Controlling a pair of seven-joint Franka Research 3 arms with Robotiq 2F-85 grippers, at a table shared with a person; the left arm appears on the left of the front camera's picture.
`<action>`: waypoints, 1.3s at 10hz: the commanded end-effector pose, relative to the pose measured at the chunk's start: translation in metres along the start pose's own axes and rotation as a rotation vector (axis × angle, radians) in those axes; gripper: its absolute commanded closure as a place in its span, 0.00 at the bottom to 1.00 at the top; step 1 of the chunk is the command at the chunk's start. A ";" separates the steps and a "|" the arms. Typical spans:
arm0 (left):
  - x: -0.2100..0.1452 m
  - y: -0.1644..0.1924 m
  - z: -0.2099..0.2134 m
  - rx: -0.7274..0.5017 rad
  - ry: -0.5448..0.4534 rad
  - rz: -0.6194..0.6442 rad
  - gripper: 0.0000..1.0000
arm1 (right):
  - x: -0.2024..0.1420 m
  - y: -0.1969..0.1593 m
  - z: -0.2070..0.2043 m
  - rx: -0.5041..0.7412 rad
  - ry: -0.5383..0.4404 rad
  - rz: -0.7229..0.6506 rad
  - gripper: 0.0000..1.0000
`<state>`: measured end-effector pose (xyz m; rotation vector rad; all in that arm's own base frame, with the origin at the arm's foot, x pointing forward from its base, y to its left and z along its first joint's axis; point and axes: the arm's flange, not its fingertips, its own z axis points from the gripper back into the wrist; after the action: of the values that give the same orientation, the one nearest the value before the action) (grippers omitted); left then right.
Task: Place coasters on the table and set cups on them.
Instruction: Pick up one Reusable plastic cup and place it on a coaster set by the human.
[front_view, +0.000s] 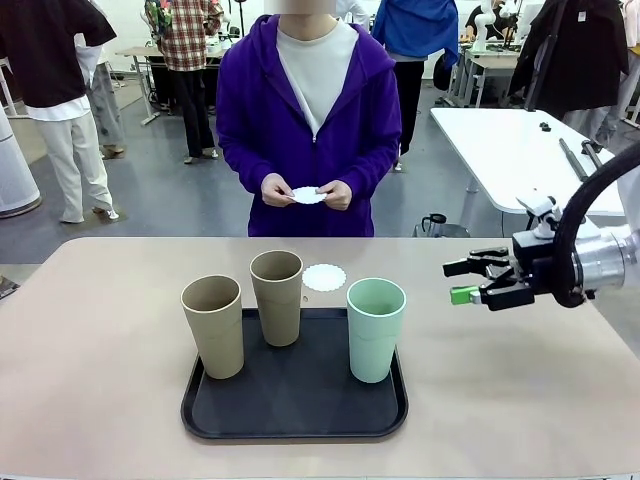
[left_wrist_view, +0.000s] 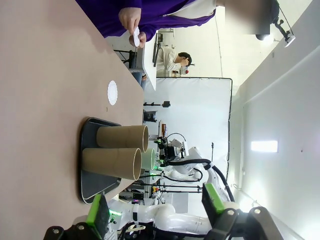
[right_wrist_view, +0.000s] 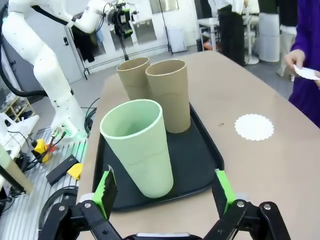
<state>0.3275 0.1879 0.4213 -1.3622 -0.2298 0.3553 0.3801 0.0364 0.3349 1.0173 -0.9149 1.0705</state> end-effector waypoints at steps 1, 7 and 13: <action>-0.001 0.000 0.001 -0.013 0.001 -0.013 0.00 | -0.032 0.006 -0.014 0.028 -0.038 0.003 0.00; -0.001 0.000 0.001 -0.013 0.001 -0.013 0.00 | -0.069 0.007 -0.058 0.166 -0.122 0.066 0.00; -0.001 0.000 0.001 -0.013 0.001 -0.013 0.00 | -0.071 0.007 -0.057 0.186 -0.093 0.054 0.00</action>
<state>0.3275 0.1879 0.4213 -1.3622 -0.2295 0.3552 0.3644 0.0770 0.2533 1.1943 -0.9402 1.1733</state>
